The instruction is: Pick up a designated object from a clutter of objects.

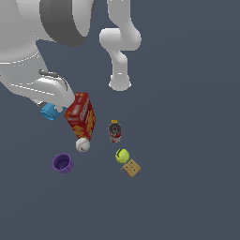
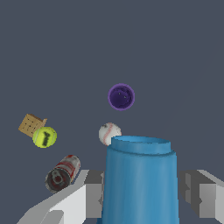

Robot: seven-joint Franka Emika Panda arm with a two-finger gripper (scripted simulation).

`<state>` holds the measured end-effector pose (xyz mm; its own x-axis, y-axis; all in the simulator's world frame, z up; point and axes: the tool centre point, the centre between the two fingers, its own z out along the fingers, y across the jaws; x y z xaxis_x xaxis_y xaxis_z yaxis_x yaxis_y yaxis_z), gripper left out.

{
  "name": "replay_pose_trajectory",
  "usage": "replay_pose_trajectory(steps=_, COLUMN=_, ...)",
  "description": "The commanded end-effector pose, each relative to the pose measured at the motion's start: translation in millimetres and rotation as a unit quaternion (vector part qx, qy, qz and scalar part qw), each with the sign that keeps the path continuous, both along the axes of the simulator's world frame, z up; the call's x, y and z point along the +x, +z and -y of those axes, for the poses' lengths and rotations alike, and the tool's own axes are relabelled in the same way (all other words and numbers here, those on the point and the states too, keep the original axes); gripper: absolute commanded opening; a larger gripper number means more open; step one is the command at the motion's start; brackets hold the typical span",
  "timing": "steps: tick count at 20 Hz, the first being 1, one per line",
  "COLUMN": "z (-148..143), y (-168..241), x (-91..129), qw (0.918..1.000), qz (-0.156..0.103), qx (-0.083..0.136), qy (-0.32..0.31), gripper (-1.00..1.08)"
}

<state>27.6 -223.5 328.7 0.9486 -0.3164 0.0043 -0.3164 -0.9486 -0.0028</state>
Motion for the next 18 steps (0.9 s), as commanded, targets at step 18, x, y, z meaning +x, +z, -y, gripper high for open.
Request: replay_pose_trajectory(steps=18, z=40, y=61, x=5, qw=1.0, qz=-0.003, qx=-0.001, qy=-0.001, gripper=-1.0)
